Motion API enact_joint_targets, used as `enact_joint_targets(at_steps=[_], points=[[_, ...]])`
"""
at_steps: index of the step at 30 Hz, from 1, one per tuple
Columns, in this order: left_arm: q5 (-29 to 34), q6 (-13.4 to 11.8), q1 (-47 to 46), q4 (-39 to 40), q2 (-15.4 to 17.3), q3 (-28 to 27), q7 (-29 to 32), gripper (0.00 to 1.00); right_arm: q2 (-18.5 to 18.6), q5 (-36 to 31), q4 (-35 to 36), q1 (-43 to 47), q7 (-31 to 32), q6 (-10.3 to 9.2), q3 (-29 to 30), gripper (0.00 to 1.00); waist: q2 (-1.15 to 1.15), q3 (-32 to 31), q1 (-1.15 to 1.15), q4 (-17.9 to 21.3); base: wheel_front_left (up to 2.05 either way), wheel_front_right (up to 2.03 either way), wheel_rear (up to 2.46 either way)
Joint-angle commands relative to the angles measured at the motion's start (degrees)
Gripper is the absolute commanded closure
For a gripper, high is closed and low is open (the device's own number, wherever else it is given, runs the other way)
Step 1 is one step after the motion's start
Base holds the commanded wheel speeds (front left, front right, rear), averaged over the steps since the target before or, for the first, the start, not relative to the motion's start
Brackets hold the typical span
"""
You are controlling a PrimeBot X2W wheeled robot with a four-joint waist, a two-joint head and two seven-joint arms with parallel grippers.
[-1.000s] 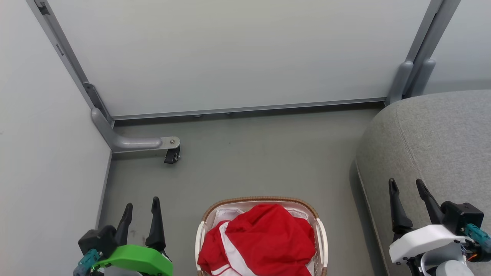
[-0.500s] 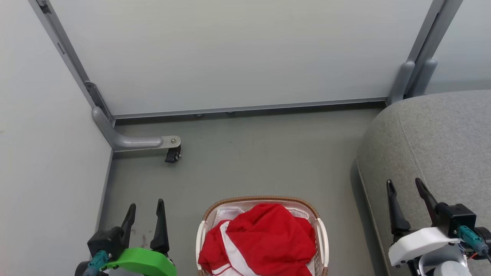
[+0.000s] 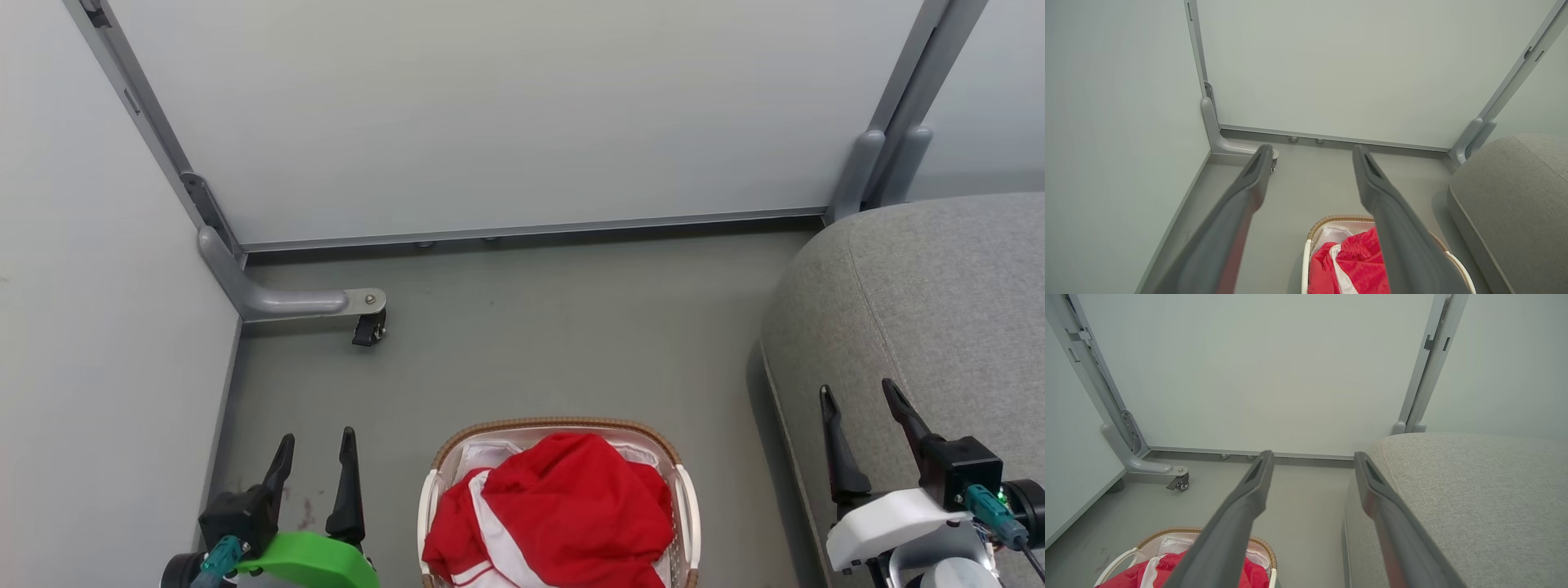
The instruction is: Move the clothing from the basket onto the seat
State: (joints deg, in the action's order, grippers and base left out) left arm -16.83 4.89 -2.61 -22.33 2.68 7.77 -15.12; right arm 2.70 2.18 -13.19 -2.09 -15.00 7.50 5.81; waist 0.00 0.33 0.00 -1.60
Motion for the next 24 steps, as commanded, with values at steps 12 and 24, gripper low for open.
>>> enact_joint_targets(at_steps=[12,24], points=[[0.6,0.29,-0.94,-0.29,0.38,0.23,-0.06,0.0,0.34,0.0,0.68,0.29,-0.27,-0.02,0.05,0.0,0.0,0.29,0.0,-0.03,0.0,0.0,0.0],[2.9,0.72,-3.3,-0.33,0.35,1.92,-0.06,0.0,0.33,-0.38,2.28,-1.65,-0.27,-0.02,0.23,0.0,0.0,4.19,0.0,0.94,0.0,0.0,0.0]])
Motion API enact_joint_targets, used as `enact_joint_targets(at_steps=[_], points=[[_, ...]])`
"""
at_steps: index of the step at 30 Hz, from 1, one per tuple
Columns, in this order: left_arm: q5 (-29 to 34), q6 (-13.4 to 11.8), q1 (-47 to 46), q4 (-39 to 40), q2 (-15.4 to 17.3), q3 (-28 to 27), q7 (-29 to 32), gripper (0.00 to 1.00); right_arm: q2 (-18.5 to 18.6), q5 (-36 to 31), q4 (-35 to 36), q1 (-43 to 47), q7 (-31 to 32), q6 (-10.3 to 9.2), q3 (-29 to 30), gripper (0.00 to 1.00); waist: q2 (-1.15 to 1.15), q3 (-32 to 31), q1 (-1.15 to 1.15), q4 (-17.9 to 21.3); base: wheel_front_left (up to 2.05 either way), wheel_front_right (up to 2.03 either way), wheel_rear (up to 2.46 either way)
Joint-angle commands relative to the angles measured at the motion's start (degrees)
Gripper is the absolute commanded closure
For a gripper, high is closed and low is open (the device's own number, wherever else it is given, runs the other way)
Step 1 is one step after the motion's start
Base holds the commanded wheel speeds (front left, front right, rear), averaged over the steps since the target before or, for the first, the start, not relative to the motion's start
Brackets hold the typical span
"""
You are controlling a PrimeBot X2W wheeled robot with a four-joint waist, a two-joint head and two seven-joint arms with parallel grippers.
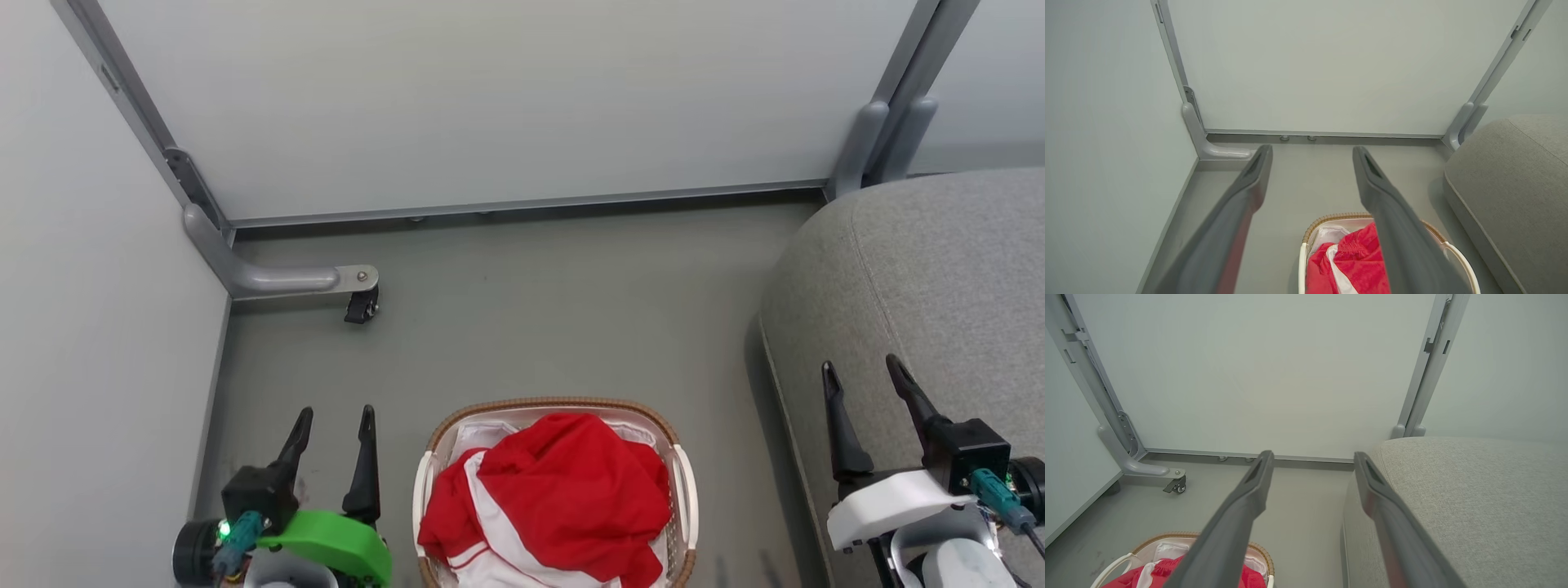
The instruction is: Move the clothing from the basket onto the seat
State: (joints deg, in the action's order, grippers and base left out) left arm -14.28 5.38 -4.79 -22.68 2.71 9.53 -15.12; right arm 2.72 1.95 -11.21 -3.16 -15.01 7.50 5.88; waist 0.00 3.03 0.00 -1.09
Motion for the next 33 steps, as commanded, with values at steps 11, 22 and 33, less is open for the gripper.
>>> enact_joint_targets(at_steps=[11,22,33], points=[[2.95,1.61,-11.99,-4.34,0.32,4.56,-0.05,0.0,0.28,0.27,2.7,-7.05,-0.2,-0.02,-0.32,0.0,0.0,14.71,0.0,3.6,0.0,0.0,0.0],[4.31,2.18,-24.64,-17.91,0.4,14.01,-0.05,0.0,0.25,3.42,3.57,-13.43,-0.2,-0.02,-2.01,0.0,0.0,27.83,0.0,9.23,0.0,0.0,0.0],[0.72,2.17,-34.28,-28.41,2.44,24.97,-0.05,0.0,0.23,6.55,5.25,-19.4,-0.2,-0.03,-4.38,0.0,0.0,38.21,0.0,14.68,0.0,0.0,0.0]])
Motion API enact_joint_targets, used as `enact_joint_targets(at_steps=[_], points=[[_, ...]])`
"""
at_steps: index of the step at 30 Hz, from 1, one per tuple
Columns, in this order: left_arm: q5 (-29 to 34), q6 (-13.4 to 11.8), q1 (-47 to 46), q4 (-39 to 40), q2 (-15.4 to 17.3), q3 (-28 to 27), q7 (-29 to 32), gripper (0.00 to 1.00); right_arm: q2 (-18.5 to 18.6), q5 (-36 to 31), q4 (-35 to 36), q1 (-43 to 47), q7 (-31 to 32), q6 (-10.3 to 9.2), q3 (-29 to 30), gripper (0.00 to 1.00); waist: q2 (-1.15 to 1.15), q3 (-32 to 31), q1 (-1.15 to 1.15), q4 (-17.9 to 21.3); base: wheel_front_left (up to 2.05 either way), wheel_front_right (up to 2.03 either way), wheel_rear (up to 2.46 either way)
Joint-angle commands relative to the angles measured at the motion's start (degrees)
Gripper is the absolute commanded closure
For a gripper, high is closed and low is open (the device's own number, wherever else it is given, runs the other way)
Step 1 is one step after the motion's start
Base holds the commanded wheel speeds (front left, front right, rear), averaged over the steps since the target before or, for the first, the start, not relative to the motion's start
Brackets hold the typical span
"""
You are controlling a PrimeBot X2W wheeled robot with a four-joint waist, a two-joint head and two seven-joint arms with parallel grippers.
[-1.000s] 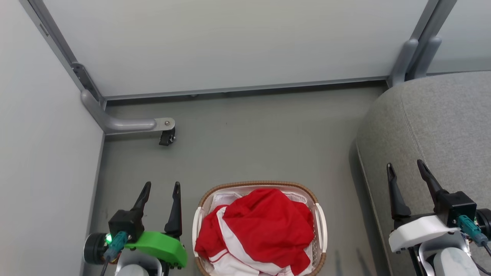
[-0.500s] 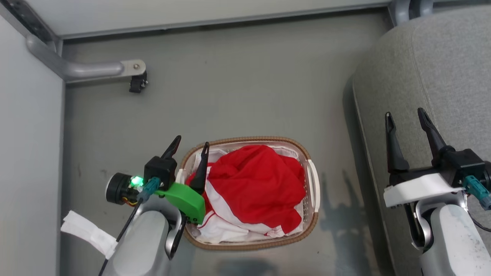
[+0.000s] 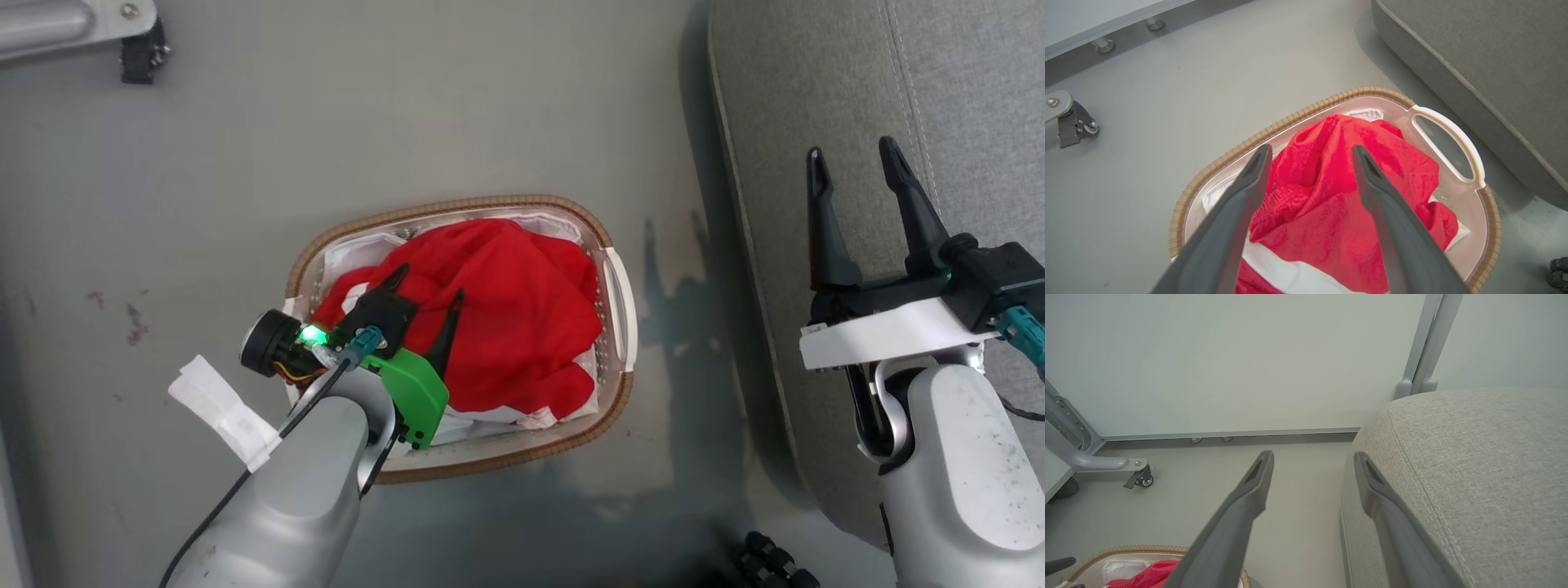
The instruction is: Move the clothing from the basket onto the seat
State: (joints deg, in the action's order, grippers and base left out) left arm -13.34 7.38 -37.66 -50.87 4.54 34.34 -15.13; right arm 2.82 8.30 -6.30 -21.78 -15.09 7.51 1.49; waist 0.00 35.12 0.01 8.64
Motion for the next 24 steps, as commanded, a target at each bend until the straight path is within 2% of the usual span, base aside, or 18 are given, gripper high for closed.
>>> enact_joint_targets(at_steps=[1,11,22,23,24], points=[[-0.44,0.17,-2.0,-0.85,0.89,0.59,-0.04,0.0,0.14,0.63,0.61,-1.09,-0.12,-0.04,-0.07,0.0,0.0,6.79,-0.01,5.26,0.0,0.0,0.0],[-1.99,0.18,-7.5,-6.15,3.5,2.58,-0.04,0.0,0.09,4.56,3.24,-3.42,-0.12,-0.04,-2.5,0.0,0.0,12.94,-0.01,8.69,0.0,0.0,0.0],[-2.61,0.18,-10.56,-9.79,3.78,4.36,-0.04,0.0,0.12,5.89,3.69,-3.7,-0.12,-0.04,-4.06,0.0,0.0,15.04,-0.01,10.32,0.0,0.0,0.0],[-2.78,0.18,-10.6,-10.08,3.41,4.91,-0.04,0.33,0.12,5.89,3.54,-3.69,-0.12,-0.04,-4.06,0.0,0.0,14.99,-0.01,10.36,0.0,0.0,0.0],[-3.0,0.18,-10.65,-10.29,3.22,5.31,-0.04,0.54,0.12,5.93,3.38,-3.66,-0.12,-0.04,-4.06,0.0,0.0,14.92,-0.01,10.36,0.0,0.0,0.0]])
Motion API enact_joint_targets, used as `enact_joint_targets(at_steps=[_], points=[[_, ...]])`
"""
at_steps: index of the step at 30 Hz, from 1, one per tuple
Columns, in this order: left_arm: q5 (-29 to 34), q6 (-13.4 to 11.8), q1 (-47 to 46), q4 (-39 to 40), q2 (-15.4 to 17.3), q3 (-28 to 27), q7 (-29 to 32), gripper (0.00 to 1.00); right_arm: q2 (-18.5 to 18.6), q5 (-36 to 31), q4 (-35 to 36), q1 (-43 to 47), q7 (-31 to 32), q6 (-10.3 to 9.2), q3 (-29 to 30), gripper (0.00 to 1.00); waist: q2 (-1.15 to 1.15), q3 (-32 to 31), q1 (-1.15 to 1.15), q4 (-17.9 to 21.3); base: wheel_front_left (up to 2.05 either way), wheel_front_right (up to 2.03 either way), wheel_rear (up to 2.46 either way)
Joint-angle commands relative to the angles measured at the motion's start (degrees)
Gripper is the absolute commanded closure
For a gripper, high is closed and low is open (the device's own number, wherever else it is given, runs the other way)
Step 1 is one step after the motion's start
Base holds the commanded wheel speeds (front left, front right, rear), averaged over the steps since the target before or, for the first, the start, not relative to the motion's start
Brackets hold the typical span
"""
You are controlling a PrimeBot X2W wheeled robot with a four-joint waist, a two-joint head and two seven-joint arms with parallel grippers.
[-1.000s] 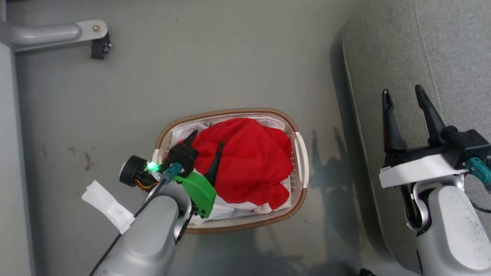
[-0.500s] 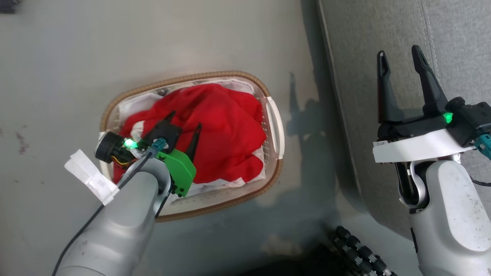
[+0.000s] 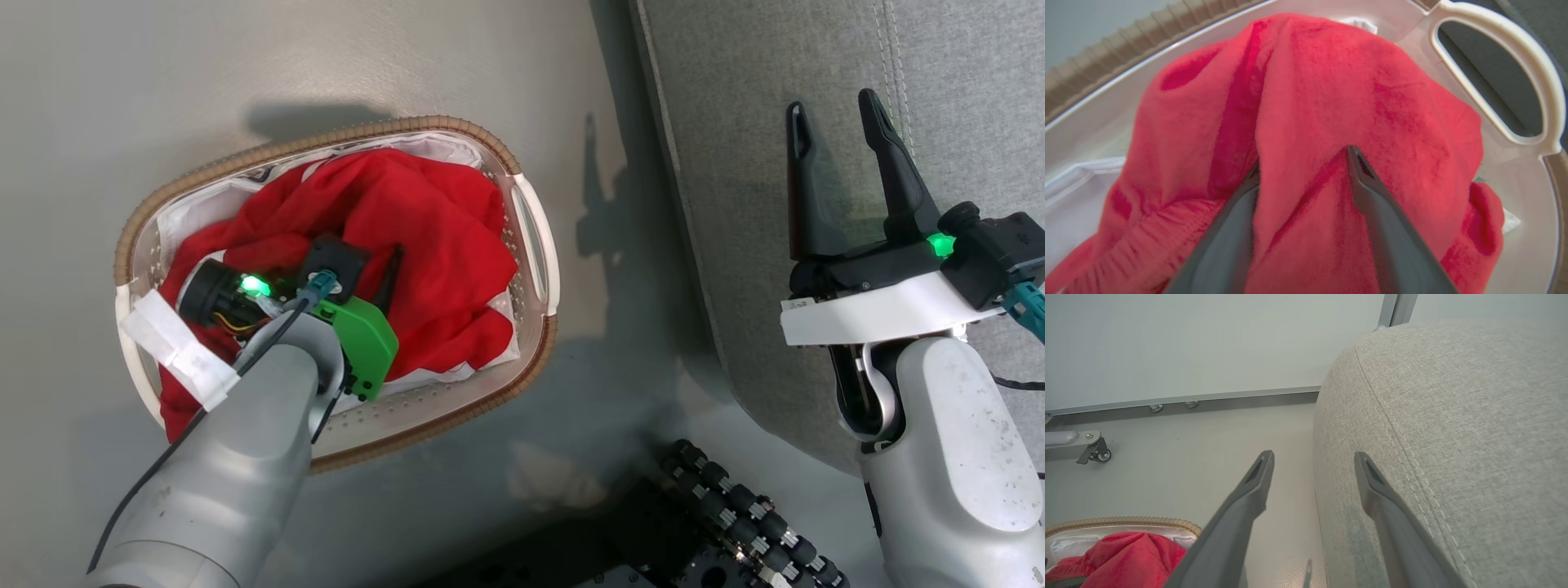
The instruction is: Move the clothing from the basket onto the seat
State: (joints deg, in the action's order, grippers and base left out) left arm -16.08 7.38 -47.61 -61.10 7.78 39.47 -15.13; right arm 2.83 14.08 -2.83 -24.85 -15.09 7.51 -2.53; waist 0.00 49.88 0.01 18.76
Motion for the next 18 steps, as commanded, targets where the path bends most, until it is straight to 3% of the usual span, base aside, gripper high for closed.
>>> enact_joint_targets(at_steps=[1,2,3,10,18], points=[[-0.78,0.18,-0.68,-0.41,-0.28,0.63,-0.04,0.69,0.11,0.19,-0.27,-0.57,-0.12,-0.04,-0.06,0.0,0.0,0.03,-0.01,0.23,0.0,0.0,0.0],[-1.17,0.18,-0.59,-0.69,-0.45,1.0,-0.04,0.9,0.11,0.19,-0.38,-0.56,-0.12,-0.04,-0.07,0.0,0.0,-0.1,-0.01,0.19,0.0,0.0,0.0],[-1.58,0.18,-0.39,-1.02,-0.6,1.6,-0.04,1.0,0.11,0.19,-0.47,-0.56,-0.12,-0.04,-0.11,0.0,0.0,-0.3,-0.01,0.14,0.0,0.0,0.0],[-5.0,0.19,1.73,1.0,-1.51,4.18,-0.03,1.0,0.12,-0.69,-0.98,-0.04,-0.12,-0.04,0.42,0.0,0.0,-2.48,-0.01,-1.12,0.0,0.0,0.0],[-5.7,0.19,5.44,7.07,-0.29,4.42,-0.05,1.0,0.14,-3.23,-2.33,1.59,-0.12,-0.04,1.23,0.0,0.0,-8.24,-0.01,-4.18,0.0,0.0,0.0]])
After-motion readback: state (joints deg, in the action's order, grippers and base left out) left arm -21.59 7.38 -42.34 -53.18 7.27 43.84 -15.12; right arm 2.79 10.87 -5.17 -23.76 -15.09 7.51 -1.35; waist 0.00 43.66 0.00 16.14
